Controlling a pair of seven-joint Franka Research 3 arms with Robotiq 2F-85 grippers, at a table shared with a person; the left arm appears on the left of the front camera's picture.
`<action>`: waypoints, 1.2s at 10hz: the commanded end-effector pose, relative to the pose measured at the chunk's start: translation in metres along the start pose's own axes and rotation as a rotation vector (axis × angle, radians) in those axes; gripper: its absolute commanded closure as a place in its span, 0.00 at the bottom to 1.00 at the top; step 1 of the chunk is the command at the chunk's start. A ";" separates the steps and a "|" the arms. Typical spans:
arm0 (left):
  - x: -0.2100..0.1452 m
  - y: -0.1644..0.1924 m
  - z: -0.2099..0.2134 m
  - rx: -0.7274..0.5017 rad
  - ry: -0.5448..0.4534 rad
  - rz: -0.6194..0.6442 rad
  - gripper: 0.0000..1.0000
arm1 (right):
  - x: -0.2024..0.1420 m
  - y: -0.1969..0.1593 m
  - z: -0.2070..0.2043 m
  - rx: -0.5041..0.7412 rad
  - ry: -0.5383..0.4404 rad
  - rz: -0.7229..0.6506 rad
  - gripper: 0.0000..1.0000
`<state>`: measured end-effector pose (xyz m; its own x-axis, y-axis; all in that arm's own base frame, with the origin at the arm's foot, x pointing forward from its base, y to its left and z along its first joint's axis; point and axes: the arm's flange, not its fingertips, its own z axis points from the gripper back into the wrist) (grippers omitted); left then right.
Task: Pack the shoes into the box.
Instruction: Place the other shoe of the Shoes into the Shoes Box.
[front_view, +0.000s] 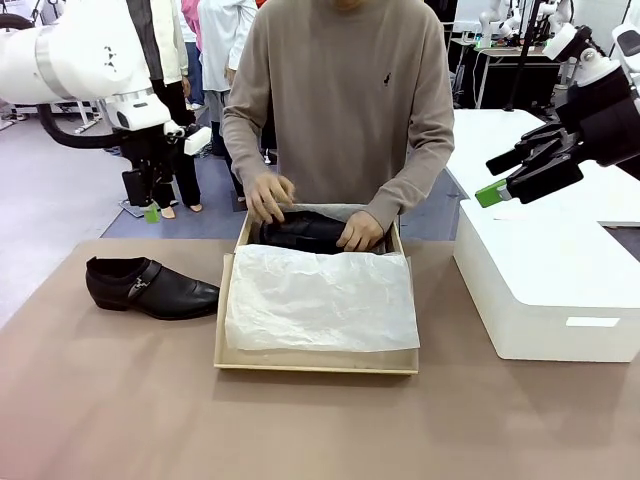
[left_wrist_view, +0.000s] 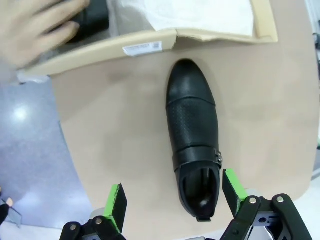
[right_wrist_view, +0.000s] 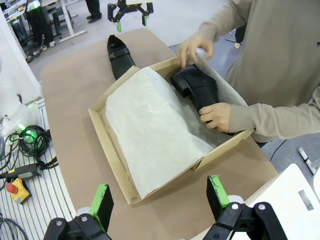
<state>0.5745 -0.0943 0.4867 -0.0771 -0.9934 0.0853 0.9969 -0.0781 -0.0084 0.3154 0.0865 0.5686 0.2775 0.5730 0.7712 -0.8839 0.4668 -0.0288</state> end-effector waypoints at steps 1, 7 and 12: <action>-0.023 -0.016 -0.007 0.039 0.035 0.008 0.00 | 0.001 -0.003 -0.002 0.016 -0.024 0.020 0.00; -0.071 -0.004 -0.039 0.064 0.067 0.098 0.00 | 0.001 -0.003 -0.002 0.016 -0.024 0.020 0.00; -0.074 -0.001 -0.044 0.043 0.054 0.101 0.00 | 0.001 -0.003 -0.002 0.016 -0.024 0.020 0.00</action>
<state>0.5787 -0.0244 0.4326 0.0281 -0.9991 0.0316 0.9995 0.0285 0.0116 0.3154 0.0865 0.5686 0.2775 0.5730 0.7712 -0.8838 0.4669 -0.0289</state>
